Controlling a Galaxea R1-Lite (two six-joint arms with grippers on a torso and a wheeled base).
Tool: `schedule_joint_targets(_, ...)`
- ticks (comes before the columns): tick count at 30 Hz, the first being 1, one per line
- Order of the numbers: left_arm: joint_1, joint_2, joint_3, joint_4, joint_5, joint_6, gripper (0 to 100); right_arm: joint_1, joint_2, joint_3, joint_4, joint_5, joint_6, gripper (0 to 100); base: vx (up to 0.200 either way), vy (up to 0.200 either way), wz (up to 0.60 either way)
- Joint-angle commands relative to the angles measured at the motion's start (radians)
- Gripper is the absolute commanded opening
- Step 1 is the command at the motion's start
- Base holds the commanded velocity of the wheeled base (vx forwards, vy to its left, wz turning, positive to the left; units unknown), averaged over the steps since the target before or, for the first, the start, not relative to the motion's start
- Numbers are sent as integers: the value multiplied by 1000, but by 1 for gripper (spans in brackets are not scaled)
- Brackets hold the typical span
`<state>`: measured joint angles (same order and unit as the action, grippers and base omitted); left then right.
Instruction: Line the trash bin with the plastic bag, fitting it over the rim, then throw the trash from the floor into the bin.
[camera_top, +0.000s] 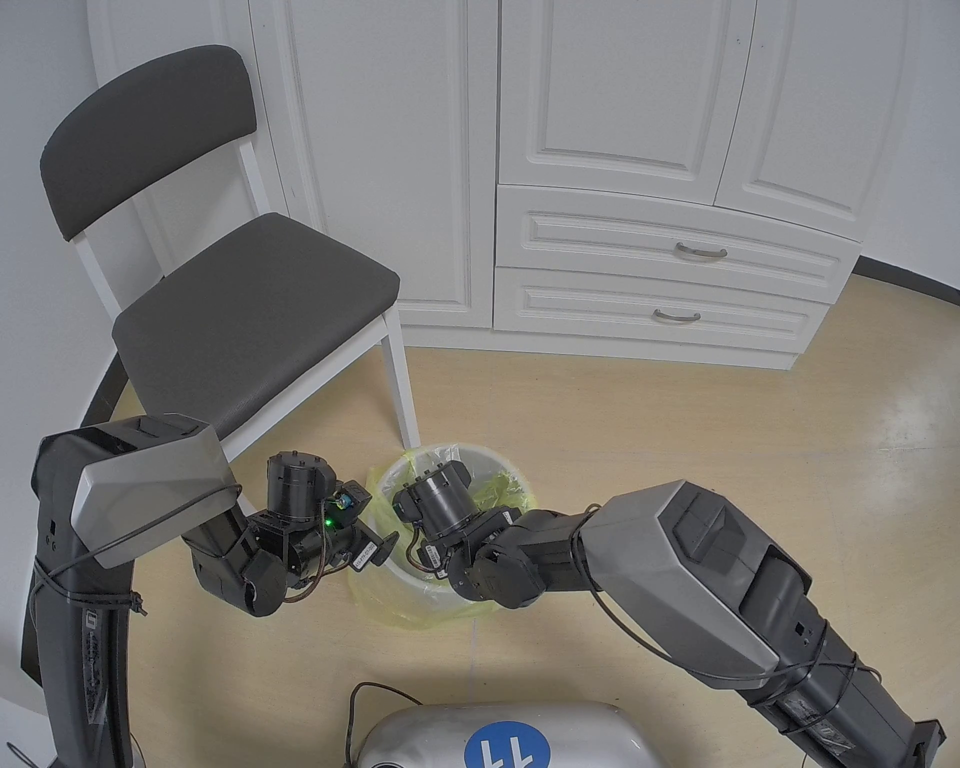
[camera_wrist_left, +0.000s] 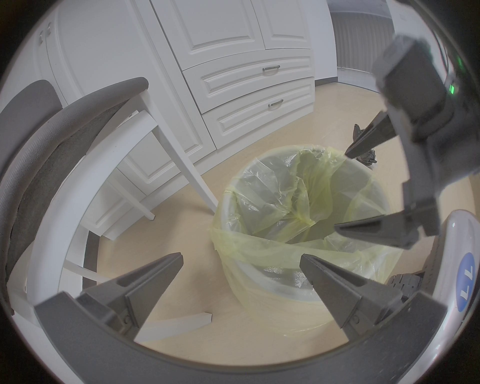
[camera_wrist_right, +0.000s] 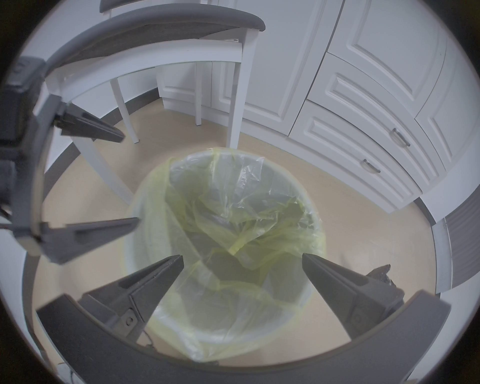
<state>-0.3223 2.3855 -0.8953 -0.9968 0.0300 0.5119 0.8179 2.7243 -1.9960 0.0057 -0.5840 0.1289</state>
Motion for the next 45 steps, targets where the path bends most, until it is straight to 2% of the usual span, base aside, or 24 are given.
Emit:
schedule_joint_targets(1,2,-20,4,0,-1,-1,100,-43,117,-4,-144,-2,-84,100,0,0,0)
schedule_joint_targets(4,5,-31,10,0,-1,-1,100,-60,147,-4,-233,0,-137,100,0,0,0)
schedule_joint_targets(14,5,-39,13,-2,-1,-1,100,-54,149,-4,-239,4,-141,100,0,0,0)
schedule_joint_targets(40,17,-51,22,-29,-2,-1,100,49,84,-4,-233,39,-77,100,0,0,0)
schedule_joint_targets(45,17,-26,7,-28,-10,-3,100,96,71,-4,-185,39,-26,100,0,0,0)
